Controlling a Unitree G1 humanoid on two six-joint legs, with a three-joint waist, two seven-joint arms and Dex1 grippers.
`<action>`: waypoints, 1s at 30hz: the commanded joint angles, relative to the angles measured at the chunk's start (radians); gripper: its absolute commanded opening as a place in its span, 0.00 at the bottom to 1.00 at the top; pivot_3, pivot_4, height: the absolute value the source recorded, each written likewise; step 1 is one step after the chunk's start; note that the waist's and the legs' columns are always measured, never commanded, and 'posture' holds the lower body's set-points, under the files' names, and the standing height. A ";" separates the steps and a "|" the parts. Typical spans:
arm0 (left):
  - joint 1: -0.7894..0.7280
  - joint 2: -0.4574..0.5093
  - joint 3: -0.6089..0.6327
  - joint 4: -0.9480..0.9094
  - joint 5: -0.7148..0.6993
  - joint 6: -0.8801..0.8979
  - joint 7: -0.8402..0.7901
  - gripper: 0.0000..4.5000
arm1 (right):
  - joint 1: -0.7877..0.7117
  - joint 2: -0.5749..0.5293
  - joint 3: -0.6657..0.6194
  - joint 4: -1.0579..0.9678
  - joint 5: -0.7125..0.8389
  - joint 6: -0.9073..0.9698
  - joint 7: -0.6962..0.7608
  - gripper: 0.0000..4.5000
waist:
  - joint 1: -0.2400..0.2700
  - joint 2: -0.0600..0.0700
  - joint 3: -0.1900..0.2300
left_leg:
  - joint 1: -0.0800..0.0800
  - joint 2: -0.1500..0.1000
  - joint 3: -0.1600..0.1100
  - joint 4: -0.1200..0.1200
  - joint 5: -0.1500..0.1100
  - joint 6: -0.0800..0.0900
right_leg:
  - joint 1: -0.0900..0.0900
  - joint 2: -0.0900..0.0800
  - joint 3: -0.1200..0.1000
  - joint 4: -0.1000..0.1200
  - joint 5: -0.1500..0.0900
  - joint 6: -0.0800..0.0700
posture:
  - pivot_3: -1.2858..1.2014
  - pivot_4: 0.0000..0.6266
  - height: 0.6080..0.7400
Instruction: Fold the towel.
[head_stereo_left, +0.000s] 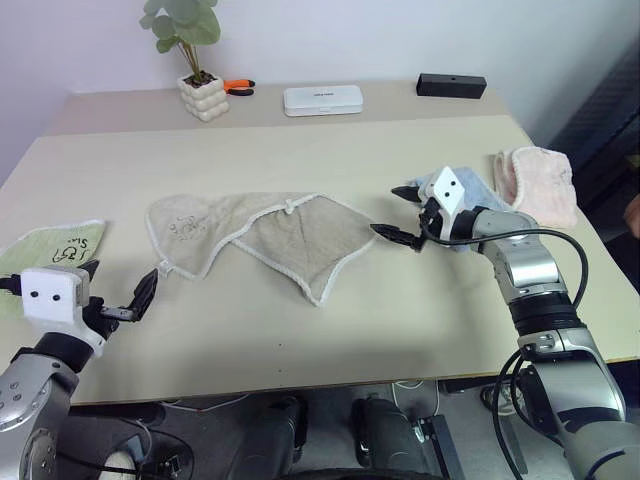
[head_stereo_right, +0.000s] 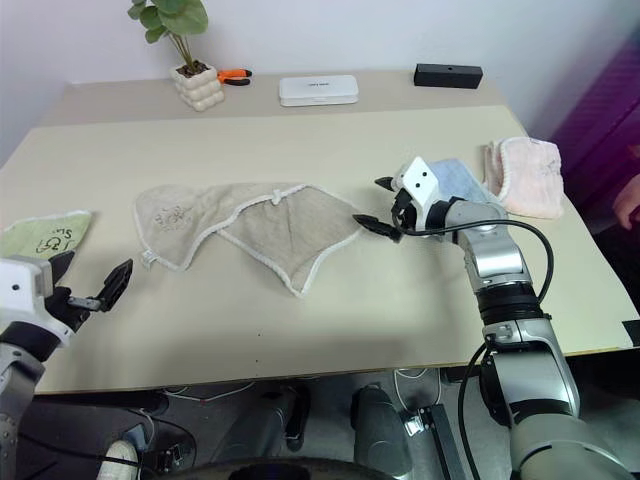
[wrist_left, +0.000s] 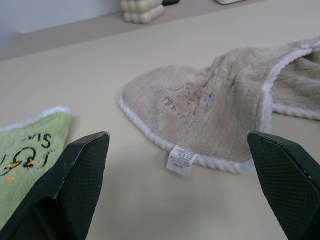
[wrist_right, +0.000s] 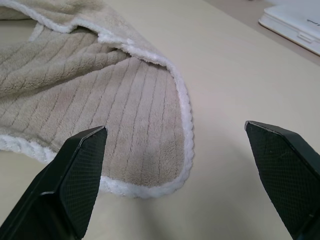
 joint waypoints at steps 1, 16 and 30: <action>-0.005 0.006 -0.005 -0.041 0.006 -0.012 0.003 1.00 | -0.020 0.002 -0.013 -0.058 0.012 0.006 -0.007 1.00 | 0.000 0.000 0.000 | 0.000 0.000 0.000 0.000 0.000 0.000 | 0.000 0.000 0.000 0.000 0.000 0.000 | 0.52 0.24 0.97; -0.071 0.146 -0.240 -0.003 0.114 0.012 -0.094 1.00 | 0.039 0.026 0.003 -0.165 0.012 0.050 -0.049 1.00 | 0.001 0.000 0.000 | 0.000 0.000 0.000 0.000 0.000 -0.001 | 0.000 0.000 0.000 0.000 0.000 0.000 | 0.52 0.24 0.97; -0.424 0.127 -0.476 0.503 0.318 -0.110 -0.107 0.89 | 0.177 0.033 -0.018 -0.381 0.032 0.156 -0.140 1.00 | 0.011 0.001 0.000 | 0.000 0.000 0.000 0.000 0.000 0.000 | -0.001 0.000 0.000 0.000 0.000 0.000 | 0.52 0.24 0.97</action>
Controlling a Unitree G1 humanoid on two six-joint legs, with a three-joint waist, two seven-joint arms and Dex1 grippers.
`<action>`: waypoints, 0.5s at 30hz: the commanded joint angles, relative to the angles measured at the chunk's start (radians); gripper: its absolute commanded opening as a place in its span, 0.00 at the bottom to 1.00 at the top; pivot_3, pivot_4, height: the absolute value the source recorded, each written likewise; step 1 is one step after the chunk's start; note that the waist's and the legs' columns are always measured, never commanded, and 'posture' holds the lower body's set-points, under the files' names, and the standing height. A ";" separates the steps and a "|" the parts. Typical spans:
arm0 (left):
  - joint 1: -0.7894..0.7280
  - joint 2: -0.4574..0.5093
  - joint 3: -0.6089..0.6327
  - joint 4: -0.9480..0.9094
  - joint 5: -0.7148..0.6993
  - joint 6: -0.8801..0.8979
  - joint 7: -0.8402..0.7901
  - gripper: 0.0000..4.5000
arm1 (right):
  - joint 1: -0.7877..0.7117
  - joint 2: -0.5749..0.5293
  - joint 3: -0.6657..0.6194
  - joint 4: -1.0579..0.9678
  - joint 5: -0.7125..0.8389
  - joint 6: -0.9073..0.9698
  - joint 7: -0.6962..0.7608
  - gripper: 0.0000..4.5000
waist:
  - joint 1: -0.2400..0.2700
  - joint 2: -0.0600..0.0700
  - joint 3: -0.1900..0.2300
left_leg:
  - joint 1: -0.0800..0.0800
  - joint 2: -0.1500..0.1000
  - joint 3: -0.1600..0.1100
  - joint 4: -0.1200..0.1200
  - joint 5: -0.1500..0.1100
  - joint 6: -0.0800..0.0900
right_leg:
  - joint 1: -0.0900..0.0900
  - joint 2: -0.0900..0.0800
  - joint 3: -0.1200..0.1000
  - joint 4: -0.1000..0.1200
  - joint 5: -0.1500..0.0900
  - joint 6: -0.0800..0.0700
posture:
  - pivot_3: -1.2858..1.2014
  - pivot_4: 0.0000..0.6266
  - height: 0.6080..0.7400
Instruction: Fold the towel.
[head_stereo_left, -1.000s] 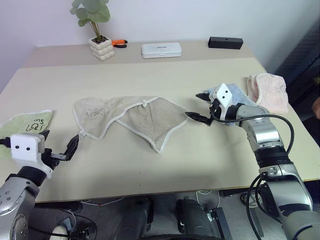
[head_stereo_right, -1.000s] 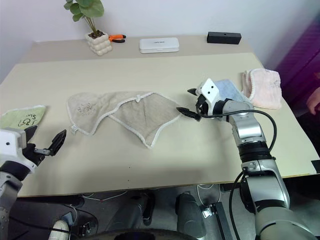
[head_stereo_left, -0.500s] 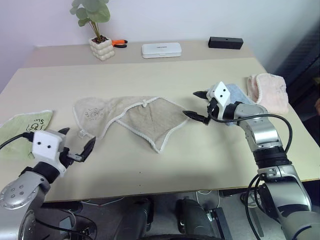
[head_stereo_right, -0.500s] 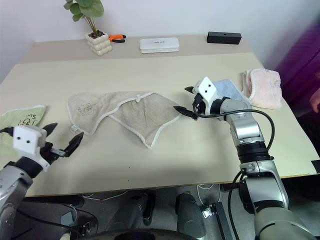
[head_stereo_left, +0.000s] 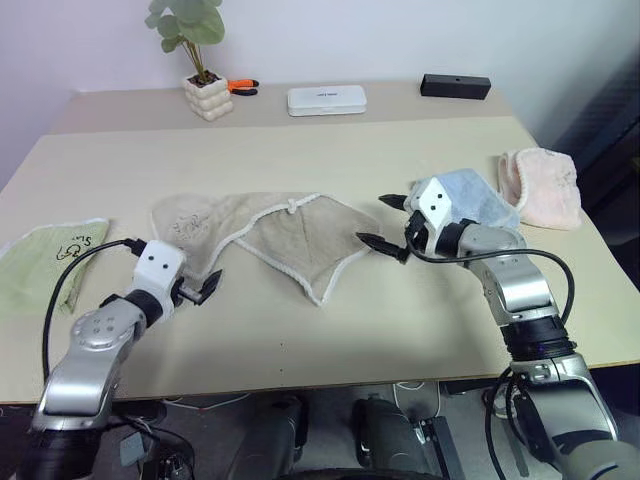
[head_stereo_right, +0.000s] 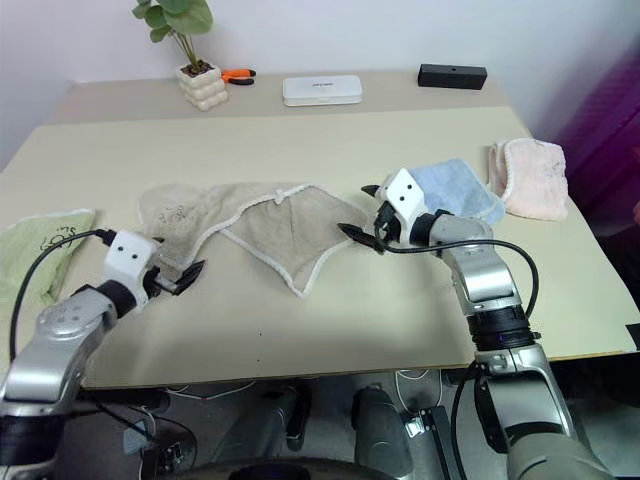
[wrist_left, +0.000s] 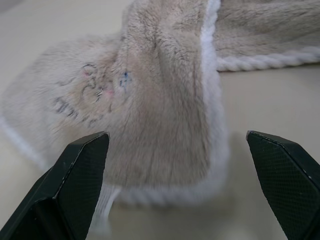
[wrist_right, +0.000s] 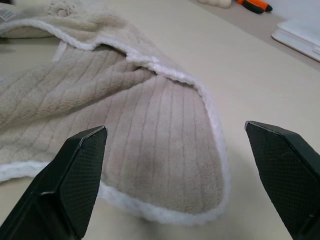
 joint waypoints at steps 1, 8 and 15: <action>-0.039 -0.001 -0.012 0.076 0.029 -0.052 -0.019 0.82 | 0.019 -0.011 -0.029 -0.076 0.020 0.014 -0.020 1.00 | 0.000 0.000 0.000 | 0.000 0.000 0.000 0.000 0.000 0.000 | 0.000 0.000 0.000 0.000 0.000 0.000 | 0.52 0.24 0.97; -0.010 0.011 0.013 0.094 0.033 -0.104 -0.035 0.05 | -0.023 -0.014 -0.040 -0.038 0.023 0.088 -0.056 1.00 | -0.013 0.000 0.000 | 0.000 0.000 0.000 0.000 0.000 0.000 | 0.000 0.000 0.000 0.001 0.000 0.000 | 0.52 0.24 0.97; 0.071 0.007 0.092 0.006 -0.005 -0.121 -0.035 0.02 | -0.198 0.061 -0.017 0.208 -0.005 0.233 -0.147 1.00 | -0.015 0.000 0.000 | 0.000 0.001 0.000 -0.001 0.001 0.000 | -0.001 0.000 0.000 0.001 0.000 0.000 | 0.52 0.24 0.97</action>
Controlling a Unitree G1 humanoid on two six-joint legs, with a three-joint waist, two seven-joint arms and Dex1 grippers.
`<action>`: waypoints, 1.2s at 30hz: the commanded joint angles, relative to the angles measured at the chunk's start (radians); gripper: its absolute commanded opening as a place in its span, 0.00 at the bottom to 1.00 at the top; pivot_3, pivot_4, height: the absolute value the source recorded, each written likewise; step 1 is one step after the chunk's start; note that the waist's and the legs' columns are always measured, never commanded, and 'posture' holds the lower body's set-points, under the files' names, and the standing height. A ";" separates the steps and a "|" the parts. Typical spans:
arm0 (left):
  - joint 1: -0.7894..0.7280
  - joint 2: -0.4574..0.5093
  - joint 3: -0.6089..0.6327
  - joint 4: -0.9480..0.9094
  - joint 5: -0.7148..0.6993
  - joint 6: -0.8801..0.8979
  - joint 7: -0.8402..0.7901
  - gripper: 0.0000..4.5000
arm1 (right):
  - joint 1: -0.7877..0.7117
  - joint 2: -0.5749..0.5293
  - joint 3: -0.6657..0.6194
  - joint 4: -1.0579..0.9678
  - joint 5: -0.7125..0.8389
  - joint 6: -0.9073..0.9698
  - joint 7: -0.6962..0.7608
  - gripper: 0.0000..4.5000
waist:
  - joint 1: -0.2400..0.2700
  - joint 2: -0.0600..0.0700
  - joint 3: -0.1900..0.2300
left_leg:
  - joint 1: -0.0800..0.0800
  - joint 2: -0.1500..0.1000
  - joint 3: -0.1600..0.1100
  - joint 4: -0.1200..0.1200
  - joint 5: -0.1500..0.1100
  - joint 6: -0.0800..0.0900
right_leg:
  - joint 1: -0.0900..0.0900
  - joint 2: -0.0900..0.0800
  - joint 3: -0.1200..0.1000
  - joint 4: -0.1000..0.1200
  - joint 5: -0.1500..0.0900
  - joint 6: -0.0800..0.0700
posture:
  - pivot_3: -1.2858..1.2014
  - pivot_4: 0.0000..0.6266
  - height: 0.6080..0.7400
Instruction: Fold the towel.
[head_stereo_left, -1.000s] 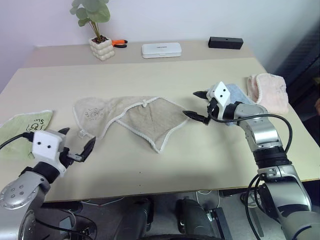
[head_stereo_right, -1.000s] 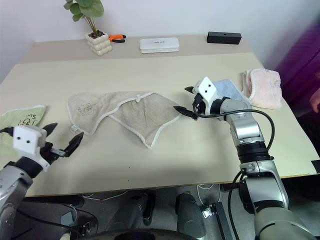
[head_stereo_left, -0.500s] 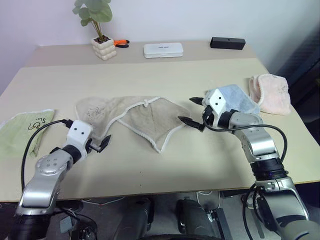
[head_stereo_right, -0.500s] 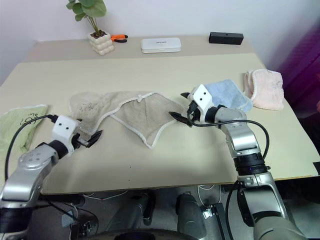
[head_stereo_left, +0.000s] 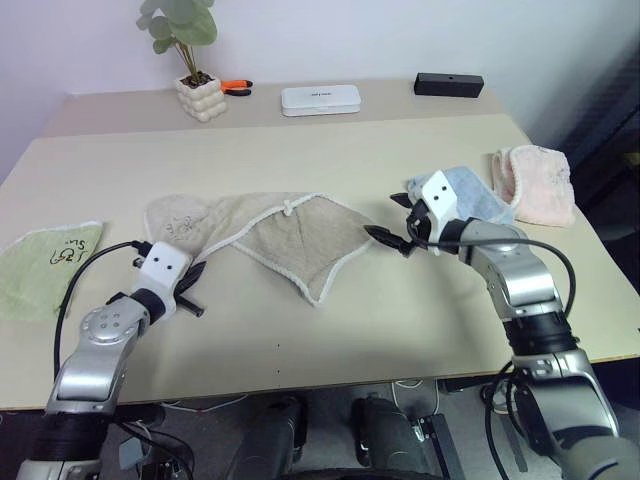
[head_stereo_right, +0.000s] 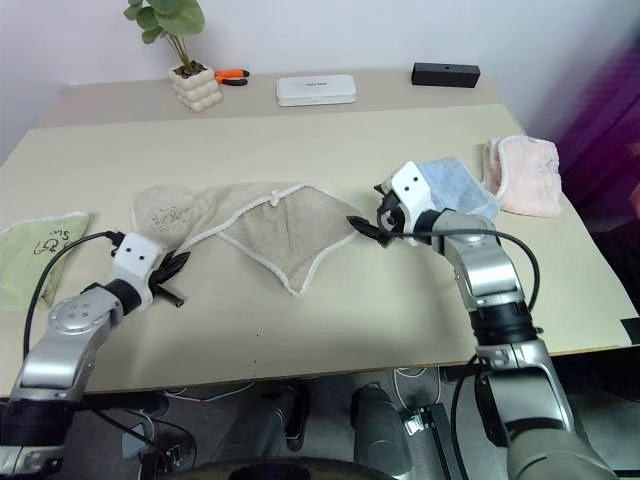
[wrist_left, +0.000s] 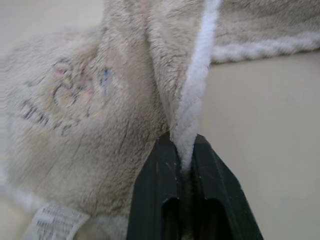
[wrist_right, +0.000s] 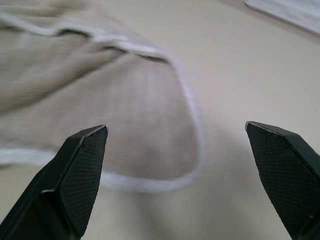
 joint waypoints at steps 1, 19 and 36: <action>0.030 0.007 0.054 -0.068 -0.016 -0.013 -0.004 0.02 | -0.085 0.042 -0.009 0.108 0.005 0.055 -0.037 1.00 | 0.004 0.000 0.000 | 0.000 0.000 0.000 0.000 0.000 0.000 | 0.000 0.000 0.000 0.000 0.000 0.000 | 0.52 0.24 0.97; 0.091 -0.014 0.096 -0.170 -0.025 0.014 0.007 0.00 | -0.214 0.121 0.062 0.439 -0.100 -0.017 -0.029 0.28 | 0.000 0.000 0.000 | 0.000 0.000 0.000 0.000 0.000 0.000 | 0.000 0.000 0.000 0.000 0.000 0.000 | 0.52 0.24 0.97; -0.455 0.046 0.191 0.129 -0.028 -0.079 0.124 0.00 | -0.528 0.003 -0.013 0.581 -0.182 -0.430 -0.144 0.01 | -0.003 0.000 0.001 | -0.001 -0.001 0.000 0.000 0.005 -0.007 | -0.001 0.000 0.000 0.001 0.000 0.000 | 0.52 0.24 0.97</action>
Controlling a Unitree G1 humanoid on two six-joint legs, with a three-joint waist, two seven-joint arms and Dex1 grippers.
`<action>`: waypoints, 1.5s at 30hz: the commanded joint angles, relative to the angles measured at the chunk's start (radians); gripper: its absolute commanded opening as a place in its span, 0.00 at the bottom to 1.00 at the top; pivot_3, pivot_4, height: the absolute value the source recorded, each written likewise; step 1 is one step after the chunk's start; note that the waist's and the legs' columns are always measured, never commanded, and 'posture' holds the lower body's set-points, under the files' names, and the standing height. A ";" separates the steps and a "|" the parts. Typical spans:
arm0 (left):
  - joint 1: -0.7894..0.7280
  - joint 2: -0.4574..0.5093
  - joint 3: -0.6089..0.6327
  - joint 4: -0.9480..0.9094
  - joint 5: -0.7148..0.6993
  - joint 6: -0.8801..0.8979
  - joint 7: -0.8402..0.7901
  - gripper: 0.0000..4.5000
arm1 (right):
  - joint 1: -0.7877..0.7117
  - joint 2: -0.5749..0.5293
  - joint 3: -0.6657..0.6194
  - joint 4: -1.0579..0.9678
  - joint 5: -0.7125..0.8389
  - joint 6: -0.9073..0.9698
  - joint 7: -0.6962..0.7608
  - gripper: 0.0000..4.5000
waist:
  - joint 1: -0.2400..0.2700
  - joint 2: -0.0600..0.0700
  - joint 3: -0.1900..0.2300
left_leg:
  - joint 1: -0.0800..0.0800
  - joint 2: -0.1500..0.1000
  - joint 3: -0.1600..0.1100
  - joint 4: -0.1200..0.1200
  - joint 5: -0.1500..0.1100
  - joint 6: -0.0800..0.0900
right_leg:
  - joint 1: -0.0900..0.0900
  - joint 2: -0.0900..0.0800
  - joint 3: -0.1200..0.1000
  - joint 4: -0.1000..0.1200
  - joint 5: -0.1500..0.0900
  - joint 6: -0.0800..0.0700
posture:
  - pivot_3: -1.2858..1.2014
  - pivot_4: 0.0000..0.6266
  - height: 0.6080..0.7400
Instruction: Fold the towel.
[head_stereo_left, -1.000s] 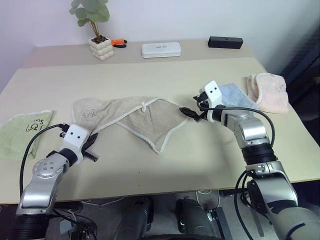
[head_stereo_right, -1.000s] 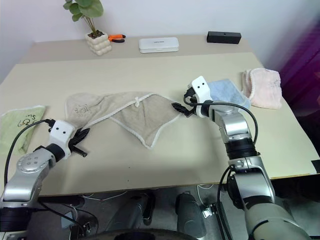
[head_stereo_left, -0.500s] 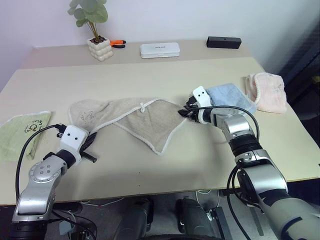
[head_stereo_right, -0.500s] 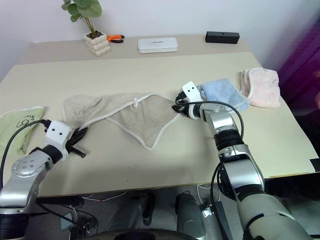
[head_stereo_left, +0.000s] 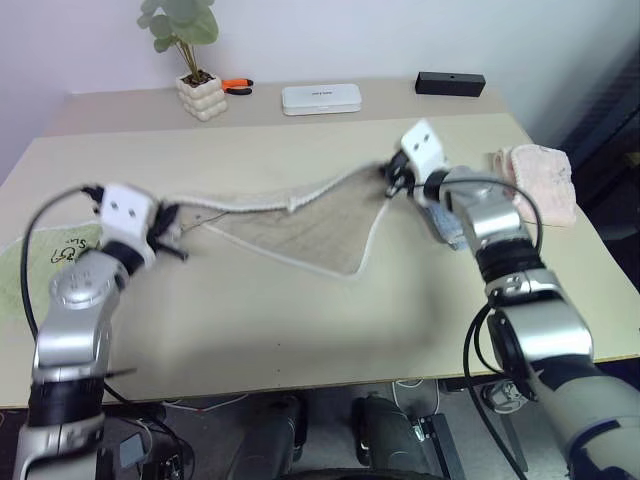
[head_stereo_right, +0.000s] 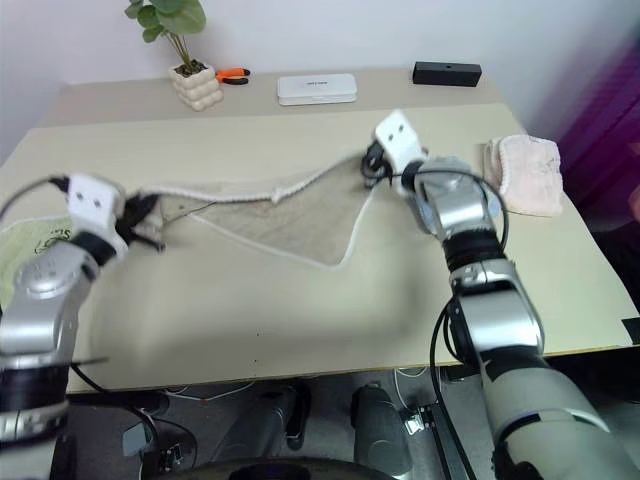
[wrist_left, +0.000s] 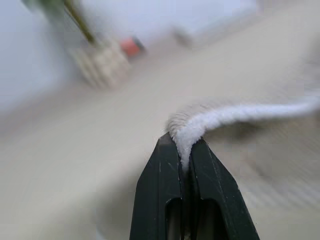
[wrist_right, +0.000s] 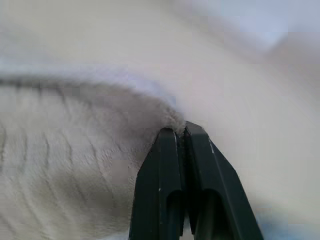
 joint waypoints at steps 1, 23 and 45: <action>-0.156 0.062 0.091 0.099 0.004 -0.066 0.053 0.00 | -0.107 -0.033 -0.057 0.024 0.015 -0.115 -0.015 0.01 | -0.002 0.000 0.000 | -0.001 0.000 0.000 -0.001 0.000 0.000 | -0.001 0.000 0.000 -0.001 0.000 0.000 | 0.52 0.24 0.97; 0.834 0.079 0.472 -0.536 -0.404 0.285 -0.319 0.00 | 0.590 -0.441 -0.037 -0.896 0.348 0.245 0.683 0.01 | 0.010 0.001 0.001 | -0.002 0.002 0.001 0.002 -0.007 0.008 | 0.001 0.000 0.001 -0.003 -0.002 -0.003 | 0.52 0.24 0.97; 0.360 0.178 0.106 0.079 -0.095 0.015 -0.321 0.00 | 0.256 -0.143 0.101 -0.132 0.017 -0.203 0.393 0.01 | 0.007 0.001 0.001 | -0.002 0.003 0.002 0.004 -0.005 0.002 | 0.001 0.001 0.000 -0.002 -0.001 -0.002 | 0.52 0.24 0.97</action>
